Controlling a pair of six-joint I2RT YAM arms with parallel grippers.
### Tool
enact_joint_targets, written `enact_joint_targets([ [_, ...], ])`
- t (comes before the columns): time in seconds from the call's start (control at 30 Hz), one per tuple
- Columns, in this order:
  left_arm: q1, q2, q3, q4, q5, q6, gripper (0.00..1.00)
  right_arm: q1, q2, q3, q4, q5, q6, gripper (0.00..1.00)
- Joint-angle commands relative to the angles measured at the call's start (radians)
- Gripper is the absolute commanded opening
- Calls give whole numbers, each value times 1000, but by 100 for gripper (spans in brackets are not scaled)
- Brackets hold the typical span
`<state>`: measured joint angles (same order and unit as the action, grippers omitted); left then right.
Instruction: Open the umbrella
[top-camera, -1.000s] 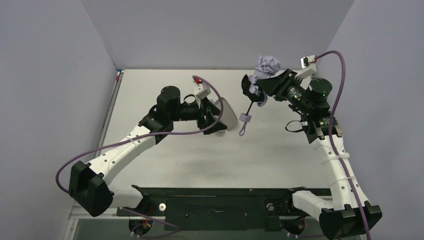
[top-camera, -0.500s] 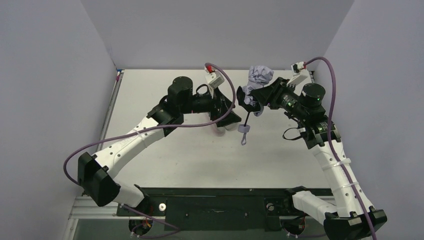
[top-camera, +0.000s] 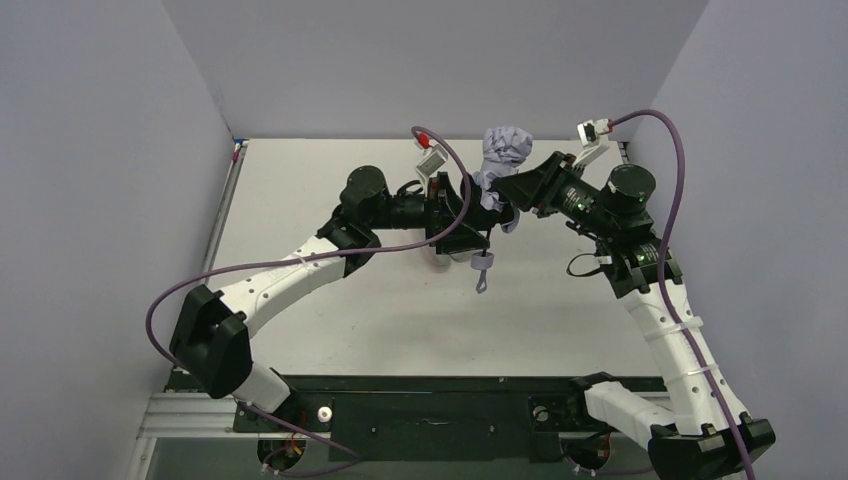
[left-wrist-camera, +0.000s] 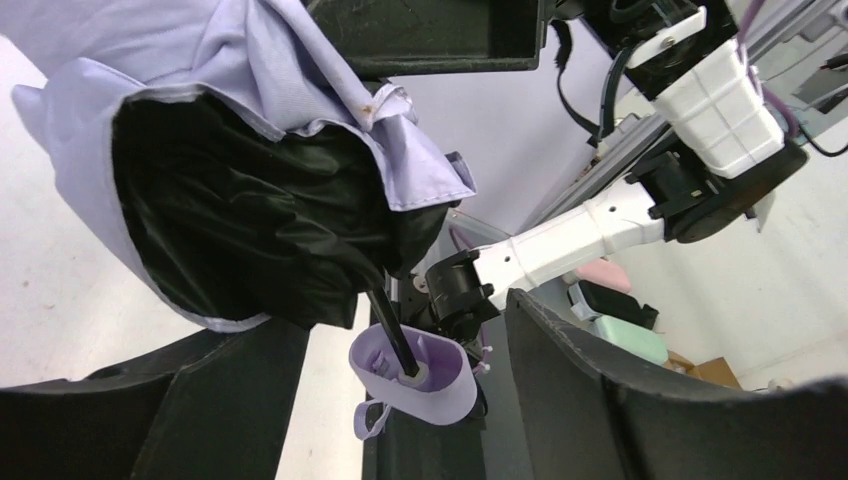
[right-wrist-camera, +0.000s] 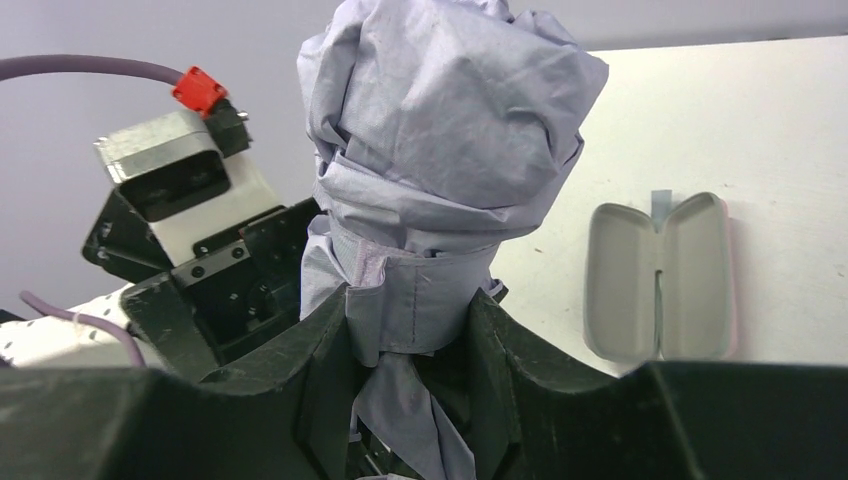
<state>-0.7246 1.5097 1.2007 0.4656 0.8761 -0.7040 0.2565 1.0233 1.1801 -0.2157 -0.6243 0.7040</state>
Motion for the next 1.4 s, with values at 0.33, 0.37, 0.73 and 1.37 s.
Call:
enact_joint_targets([
  [0.33,-6,37,-9,170,24,-106,42,18,6,83,192,-45,84,0],
  [0.37,-10,37,-13,172,29,-105,40,17,7,83,197,-44,84,0],
  [0.73,-12,-13,-114,133,65,-52,40,0,17,105,207,-33,57,0],
  [1.37,-22,-98,-215,-56,89,130,48,-23,35,158,207,49,35,0],
])
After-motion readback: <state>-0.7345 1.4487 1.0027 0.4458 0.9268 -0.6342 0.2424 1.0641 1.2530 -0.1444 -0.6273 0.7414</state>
